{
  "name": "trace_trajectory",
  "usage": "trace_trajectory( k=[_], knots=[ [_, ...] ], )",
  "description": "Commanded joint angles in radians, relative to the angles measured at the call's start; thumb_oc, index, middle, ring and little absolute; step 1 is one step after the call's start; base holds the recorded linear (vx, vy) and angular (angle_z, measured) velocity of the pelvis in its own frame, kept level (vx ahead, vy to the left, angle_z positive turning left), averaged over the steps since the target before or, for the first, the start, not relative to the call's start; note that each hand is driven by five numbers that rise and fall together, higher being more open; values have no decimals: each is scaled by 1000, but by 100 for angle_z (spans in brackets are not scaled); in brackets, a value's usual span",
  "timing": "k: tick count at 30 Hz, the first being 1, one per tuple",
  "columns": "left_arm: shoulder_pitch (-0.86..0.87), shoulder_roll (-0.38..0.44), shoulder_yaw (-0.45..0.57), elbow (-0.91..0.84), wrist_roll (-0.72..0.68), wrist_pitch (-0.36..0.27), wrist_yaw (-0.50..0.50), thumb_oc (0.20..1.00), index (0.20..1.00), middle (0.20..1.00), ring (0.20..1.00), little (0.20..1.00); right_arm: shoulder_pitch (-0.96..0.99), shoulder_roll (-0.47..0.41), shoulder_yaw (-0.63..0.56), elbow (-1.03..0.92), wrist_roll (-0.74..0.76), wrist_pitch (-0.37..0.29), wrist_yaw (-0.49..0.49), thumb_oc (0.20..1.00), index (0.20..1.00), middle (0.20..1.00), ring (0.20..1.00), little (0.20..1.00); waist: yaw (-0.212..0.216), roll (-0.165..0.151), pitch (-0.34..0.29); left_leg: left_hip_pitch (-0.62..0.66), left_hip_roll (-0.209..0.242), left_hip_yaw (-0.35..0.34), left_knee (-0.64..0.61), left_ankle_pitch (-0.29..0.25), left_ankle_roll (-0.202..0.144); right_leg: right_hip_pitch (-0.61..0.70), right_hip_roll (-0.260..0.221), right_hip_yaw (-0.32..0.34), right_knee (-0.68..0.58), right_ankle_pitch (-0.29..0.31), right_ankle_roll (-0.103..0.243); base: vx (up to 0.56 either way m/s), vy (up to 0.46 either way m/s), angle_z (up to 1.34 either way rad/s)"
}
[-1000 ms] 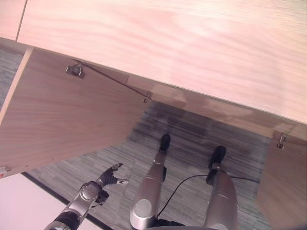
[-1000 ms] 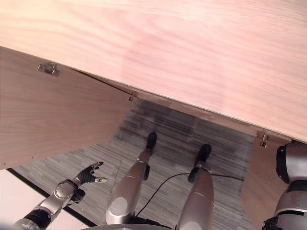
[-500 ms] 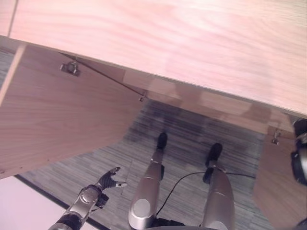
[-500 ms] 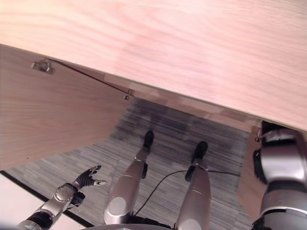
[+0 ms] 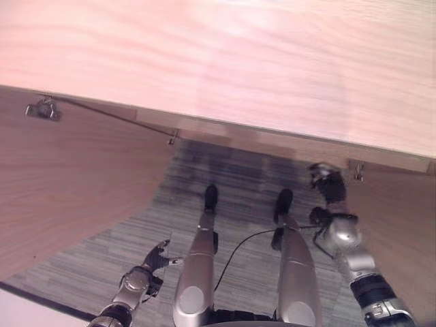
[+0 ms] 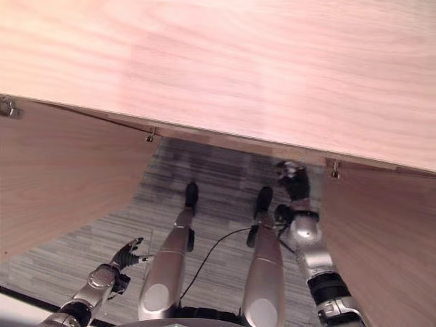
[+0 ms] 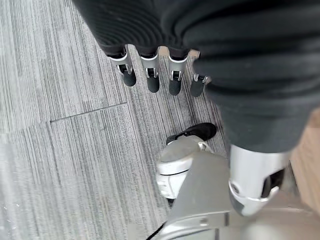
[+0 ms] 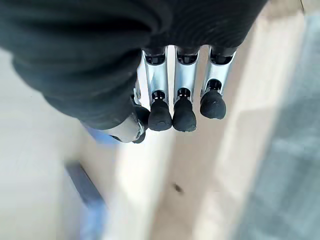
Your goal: Put the empty folder in the office cabinet
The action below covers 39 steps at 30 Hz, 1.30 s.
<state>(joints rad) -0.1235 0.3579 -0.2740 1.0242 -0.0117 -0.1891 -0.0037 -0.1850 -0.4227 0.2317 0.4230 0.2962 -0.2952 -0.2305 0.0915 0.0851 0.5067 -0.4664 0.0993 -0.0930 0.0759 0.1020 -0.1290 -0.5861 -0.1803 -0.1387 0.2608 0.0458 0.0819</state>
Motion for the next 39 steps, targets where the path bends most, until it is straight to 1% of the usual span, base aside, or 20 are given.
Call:
trace_trajectory(
  k=[1, 5, 14, 20, 21, 23, 27, 28, 29, 31, 33, 34, 35, 37, 39],
  knots=[
    [24, 20, -15, 77, 24, 12, 25, 1000, 1000, 1000, 1000, 1000, 7, -10, -8, -39, -18, -19, 14, 200, 200, 200, 200, 200, 13, 14, -33, 11, 23, -62, -126, 49, -7, 23, -39, 2, 148, -163, 65, -5, 10, -8],
    [28, 24, -25, 74, 16, 11, 26, 1000, 1000, 1000, 1000, 1000, -34, -8, 4, 38, -13, -8, 2, 200, 200, 200, 200, 200, 15, 16, -33, 17, 24, -54, -125, 47, -8, 28, -41, 7, 140, -155, 67, -10, 7, -8],
    [38, 42, -33, 70, 17, 8, 23, 1000, 1000, 1000, 1000, 1000, -106, -30, -31, 77, -7, -10, -30, 200, 200, 200, 200, 200, 22, 19, -32, 21, 24, -53, -118, 42, -4, 34, -46, 8, 139, -152, 70, 0, 0, -1],
    [39, 46, -34, 63, 16, 7, 19, 1000, 1000, 1000, 1000, 1000, -142, -51, -76, 28, 1, -28, -54, 200, 200, 200, 200, 200, 26, 18, -29, 22, 22, -56, -115, 40, -1, 35, -46, 8, 146, -155, 71, 0, 0, 0],
    [36, 46, -28, 68, 20, 10, 21, 1000, 1000, 1000, 1000, 1000, -141, -51, -97, -25, 14, -41, -59, 200, 200, 200, 200, 200, 25, 16, -29, 23, 21, -59, -112, 39, -1, 38, -46, 8, 147, -157, 72, 0, 0, 0],
    [37, 46, -25, 68, 21, 11, 20, 1000, 1000, 1000, 1000, 1000, -137, -51, -102, -51, 16, -47, -59, 200, 200, 200, 200, 200, 25, 15, -30, 24, 22, -60, -111, 37, 0, 38, -46, 8, 150, -159, 71, 0, 0, 0],
    [44, 48, -17, 59, 27, 18, 12, 1000, 1000, 1000, 1000, 1000, -88, -51, -117, -142, 20, -57, -35, 200, 200, 200, 200, 200, 22, 1, -42, 22, 17, -62, -64, 13, 5, 50, -50, 11, 165, -166, 70, -4, 2, 2],
    [53, 53, -14, 42, 22, 18, 12, 1000, 1000, 1000, 1000, 1000, -77, -52, -121, -147, 19, -56, -33, 200, 200, 200, 200, 200, 22, -1, -44, 18, 14, -63, -42, 4, 5, 54, -52, 12, 170, -169, 69, -16, 2, 7],
    [75, 65, -21, -13, 11, 21, 8, 1000, 1000, 1000, 1000, 1000, -65, -54, -126, -148, 16, -49, -30, 200, 200, 200, 200, 200, 25, -4, -43, 12, 9, -66, 0, -12, 6, 67, -55, 11, 181, -174, 68, -11, -3, 5],
    [91, 70, -27, -42, 0, 25, -3, 1000, 1000, 1000, 1000, 1000, -50, -44, -132, -141, 18, -39, -27, 200, 200, 200, 200, 200, 26, -8, -44, 16, 7, -66, 25, -26, 5, 96, -58, 9, 178, -180, 68, 0, -2, 2],
    [119, 80, -38, -91, -11, 27, -21, 1000, 1000, 1000, 1000, 1000, -28, -39, -134, -131, 19, -28, -17, 200, 200, 200, 200, 200, 27, -8, -48, 37, 5, -69, 41, -39, 5, 133, -60, 7, 174, -181, 66, 50, 12, 1],
    [155, 103, -44, -153, -32, 27, -42, 1000, 1000, 1000, 1000, 1000, -8, -37, -136, -106, 10, -13, -10, 200, 200, 200, 200, 200, 28, -5, -55, 69, 10, -68, 52, -52, 3, 177, -63, 3, 172, -188, 66, 47, 18, -3],
    [156, 104, -44, -155, -32, 28, -43, 1000, 1000, 1000, 1000, 1000, -8, -37, -136, -105, 10, -13, -10, 200, 200, 200, 200, 200, 27, -5, -54, 71, 10, -68, 52, -52, 3, 180, -63, 3, 172, -188, 66, 66, 35, -2],
    [198, 133, -48, -212, -48, 36, -73, 1000, 1000, 1000, 1000, 1000, 11, -24, -128, -56, 9, 13, 6, 200, 200, 200, 200, 200, 26, -8, -62, 125, 19, -68, 78, -78, 1, 239, -64, 5, 178, -201, 64, 75, 38, 1],
    [212, 139, -51, -218, -49, 41, -86, 1000, 1000, 1000, 1000, 1000, 18, -12, -119, 6, 8, 29, 15, 200, 200, 200, 200, 200, 25, -11, -76, 159, 23, -69, 97, -94, 0, 274, -63, 7, 180, -210, 63, 58, 21, -2]
  ],
)
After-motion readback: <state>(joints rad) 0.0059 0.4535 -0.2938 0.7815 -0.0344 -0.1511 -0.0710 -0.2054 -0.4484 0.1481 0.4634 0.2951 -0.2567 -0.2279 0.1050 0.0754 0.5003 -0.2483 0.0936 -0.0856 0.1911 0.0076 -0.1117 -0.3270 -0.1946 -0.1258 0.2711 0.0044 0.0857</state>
